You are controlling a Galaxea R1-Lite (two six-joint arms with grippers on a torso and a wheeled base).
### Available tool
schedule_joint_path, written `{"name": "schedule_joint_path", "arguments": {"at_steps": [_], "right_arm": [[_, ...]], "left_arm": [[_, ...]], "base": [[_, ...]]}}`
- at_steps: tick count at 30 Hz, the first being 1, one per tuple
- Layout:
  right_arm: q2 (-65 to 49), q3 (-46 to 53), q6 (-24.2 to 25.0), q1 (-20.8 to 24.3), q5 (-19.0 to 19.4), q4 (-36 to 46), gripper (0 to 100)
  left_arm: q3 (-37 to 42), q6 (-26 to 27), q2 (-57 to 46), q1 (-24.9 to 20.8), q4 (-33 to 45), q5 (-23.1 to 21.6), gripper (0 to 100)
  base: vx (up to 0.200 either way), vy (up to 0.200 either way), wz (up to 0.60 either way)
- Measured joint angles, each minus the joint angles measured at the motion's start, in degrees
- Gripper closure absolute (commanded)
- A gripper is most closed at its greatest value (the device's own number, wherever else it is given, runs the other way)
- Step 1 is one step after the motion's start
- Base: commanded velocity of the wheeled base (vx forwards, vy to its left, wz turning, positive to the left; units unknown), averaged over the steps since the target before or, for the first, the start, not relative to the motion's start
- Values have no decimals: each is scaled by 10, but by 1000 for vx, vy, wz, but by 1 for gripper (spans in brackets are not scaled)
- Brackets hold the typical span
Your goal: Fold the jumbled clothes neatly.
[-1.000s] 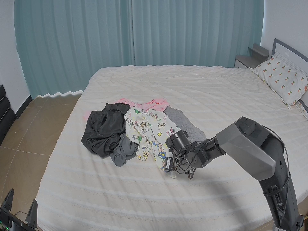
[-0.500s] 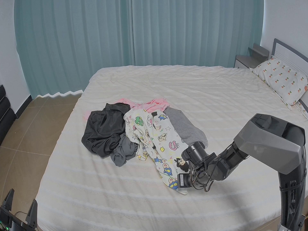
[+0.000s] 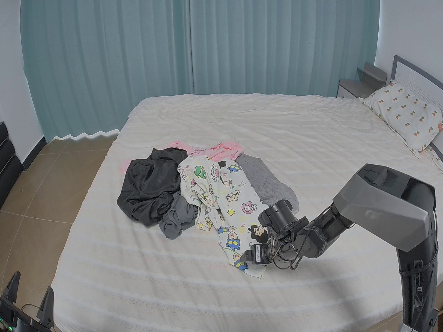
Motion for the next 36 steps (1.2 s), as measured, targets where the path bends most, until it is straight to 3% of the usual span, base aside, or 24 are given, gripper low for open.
{"name": "schedule_joint_path", "arguments": {"at_steps": [10,11,22,28,36], "right_arm": [[50,-98,4,4,-35,-9,0],[57,-107,5,5,-40,-8,100],[98,-141,48,15,-62,-32,100],[88,-108,82,16,-65,-138,100],[34,35,93,26,-57,-269,100]], "left_arm": [[0,0,0,0,0,0,0],[0,0,0,0,0,0,0],[0,0,0,0,0,0,0],[0,1,0,0,0,0,0],[0,14,0,0,0,1,0]], "base": [[0,0,0],[0,0,0],[0,0,0],[0,0,0],[0,0,0]]}}
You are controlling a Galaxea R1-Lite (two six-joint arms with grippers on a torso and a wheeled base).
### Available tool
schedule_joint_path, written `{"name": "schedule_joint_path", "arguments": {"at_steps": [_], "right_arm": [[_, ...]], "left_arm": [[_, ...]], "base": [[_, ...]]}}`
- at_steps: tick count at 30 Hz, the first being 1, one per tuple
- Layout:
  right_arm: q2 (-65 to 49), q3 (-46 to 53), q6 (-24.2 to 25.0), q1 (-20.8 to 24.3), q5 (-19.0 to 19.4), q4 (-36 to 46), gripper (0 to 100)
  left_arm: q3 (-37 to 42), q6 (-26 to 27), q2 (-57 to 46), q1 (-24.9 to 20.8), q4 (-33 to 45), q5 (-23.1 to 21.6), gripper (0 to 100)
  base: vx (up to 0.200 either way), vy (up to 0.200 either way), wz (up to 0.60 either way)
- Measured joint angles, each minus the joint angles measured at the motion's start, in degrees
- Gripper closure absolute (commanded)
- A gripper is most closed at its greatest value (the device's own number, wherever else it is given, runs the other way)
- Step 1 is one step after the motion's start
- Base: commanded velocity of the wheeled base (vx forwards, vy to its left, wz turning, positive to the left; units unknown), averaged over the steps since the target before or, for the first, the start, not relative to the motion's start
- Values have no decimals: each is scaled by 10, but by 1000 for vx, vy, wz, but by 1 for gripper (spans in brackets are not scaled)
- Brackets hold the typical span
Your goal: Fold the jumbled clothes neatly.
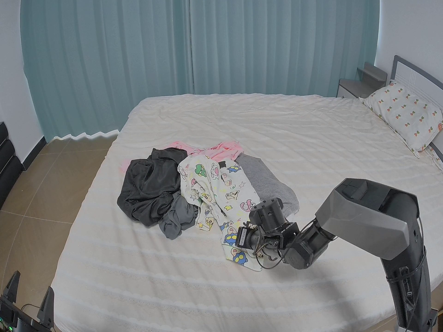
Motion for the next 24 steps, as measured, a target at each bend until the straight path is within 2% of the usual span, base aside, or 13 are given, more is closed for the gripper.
{"name": "schedule_joint_path", "arguments": {"at_steps": [7,13,19,24], "right_arm": [[-71,152,1,17,38,-124,100],[-113,270,-1,34,77,-269,100],[-140,318,-2,49,101,-313,100],[-172,341,1,62,124,-331,100]], "left_arm": [[0,16,0,0,0,-4,0],[-4,25,0,0,-9,-31,0],[-73,1,38,-1,-19,-46,0],[-116,7,139,-13,-35,-88,0]], "base": [[0,0,0],[0,0,0],[0,0,0],[0,0,0]]}}
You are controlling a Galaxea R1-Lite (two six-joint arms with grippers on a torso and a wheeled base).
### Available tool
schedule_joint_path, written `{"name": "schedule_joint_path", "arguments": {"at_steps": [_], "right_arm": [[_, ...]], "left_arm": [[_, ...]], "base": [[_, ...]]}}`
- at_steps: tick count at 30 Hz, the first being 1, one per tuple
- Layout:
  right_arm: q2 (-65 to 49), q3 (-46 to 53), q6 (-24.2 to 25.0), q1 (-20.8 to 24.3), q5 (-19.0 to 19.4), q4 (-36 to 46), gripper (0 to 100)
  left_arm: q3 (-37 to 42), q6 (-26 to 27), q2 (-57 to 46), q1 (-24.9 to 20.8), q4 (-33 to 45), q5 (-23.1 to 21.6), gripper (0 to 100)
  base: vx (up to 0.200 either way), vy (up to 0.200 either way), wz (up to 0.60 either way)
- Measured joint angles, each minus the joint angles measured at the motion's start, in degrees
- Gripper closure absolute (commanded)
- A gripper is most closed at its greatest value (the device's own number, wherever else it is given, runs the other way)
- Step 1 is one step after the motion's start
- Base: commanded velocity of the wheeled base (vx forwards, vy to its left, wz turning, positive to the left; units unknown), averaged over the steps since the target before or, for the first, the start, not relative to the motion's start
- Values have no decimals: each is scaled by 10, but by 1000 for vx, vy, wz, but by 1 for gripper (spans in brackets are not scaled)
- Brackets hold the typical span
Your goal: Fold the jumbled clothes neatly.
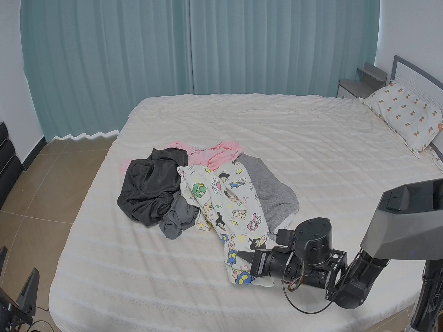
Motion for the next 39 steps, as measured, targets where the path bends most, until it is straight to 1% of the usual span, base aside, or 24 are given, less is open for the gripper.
{"name": "schedule_joint_path", "arguments": {"at_steps": [3,10,14,18,26,33,36,39], "right_arm": [[-25,10,3,7,16,-8,100],[-88,20,8,18,47,-17,100],[-119,15,10,22,59,-19,100],[-146,5,11,27,67,-20,100],[-188,-27,16,39,76,-22,100],[-216,-60,30,47,81,-24,100],[-222,-71,38,49,82,-25,100],[-228,-79,48,50,84,-25,100]], "left_arm": [[-17,4,78,-24,-8,-24,0],[-30,12,263,-99,-40,-53,0],[-31,15,377,-142,-88,-64,0],[-28,17,489,-176,-156,-69,0],[-15,18,718,-235,-353,-55,0],[-6,15,925,-281,-573,-33,0],[-4,13,1002,-294,-673,-15,0],[-6,12,1092,-307,-786,20,0]], "base": [[0,0,0],[0,0,0],[0,0,0],[0,0,0],[0,0,0],[0,0,0],[0,0,0],[0,0,0]]}}
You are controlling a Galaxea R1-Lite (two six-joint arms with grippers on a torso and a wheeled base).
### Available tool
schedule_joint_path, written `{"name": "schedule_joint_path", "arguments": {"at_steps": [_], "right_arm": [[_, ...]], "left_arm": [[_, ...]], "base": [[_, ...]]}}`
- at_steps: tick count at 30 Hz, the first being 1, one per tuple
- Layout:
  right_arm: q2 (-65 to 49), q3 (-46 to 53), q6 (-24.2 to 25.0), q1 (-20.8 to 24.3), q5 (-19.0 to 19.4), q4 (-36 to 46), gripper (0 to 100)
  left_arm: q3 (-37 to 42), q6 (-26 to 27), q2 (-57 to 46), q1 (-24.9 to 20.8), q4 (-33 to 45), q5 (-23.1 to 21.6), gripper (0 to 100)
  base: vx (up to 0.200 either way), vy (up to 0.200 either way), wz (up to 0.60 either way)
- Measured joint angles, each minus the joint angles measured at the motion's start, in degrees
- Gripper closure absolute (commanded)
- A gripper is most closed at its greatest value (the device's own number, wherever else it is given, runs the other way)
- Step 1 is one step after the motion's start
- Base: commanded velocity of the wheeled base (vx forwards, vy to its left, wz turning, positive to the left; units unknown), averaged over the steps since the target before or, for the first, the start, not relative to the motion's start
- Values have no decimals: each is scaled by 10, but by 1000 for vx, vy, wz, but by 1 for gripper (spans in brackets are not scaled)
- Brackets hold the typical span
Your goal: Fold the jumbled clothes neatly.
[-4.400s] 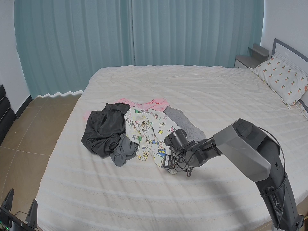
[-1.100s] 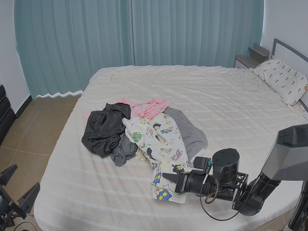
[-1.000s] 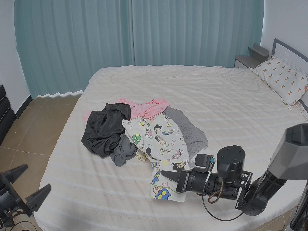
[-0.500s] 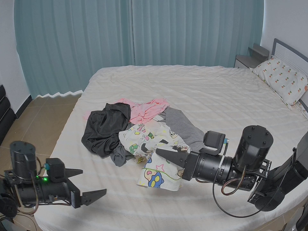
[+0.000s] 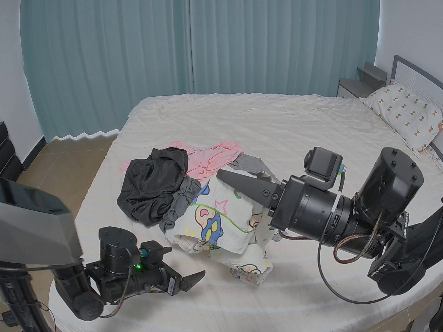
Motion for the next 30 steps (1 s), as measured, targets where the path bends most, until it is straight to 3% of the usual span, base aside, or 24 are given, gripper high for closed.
{"name": "schedule_joint_path", "arguments": {"at_steps": [3,6,24,30], "right_arm": [[-4,-5,7,-4,1,0,100],[-9,-8,12,-14,1,0,100],[-9,-13,20,-24,3,1,100],[-7,-15,21,-24,3,1,100]], "left_arm": [[-8,1,67,-7,-59,48,0],[-20,2,117,-11,-66,70,0],[-134,-2,202,3,-68,53,0],[-165,-51,199,10,-68,47,0]], "base": [[0,0,0],[0,0,0],[0,0,0],[0,0,0]]}}
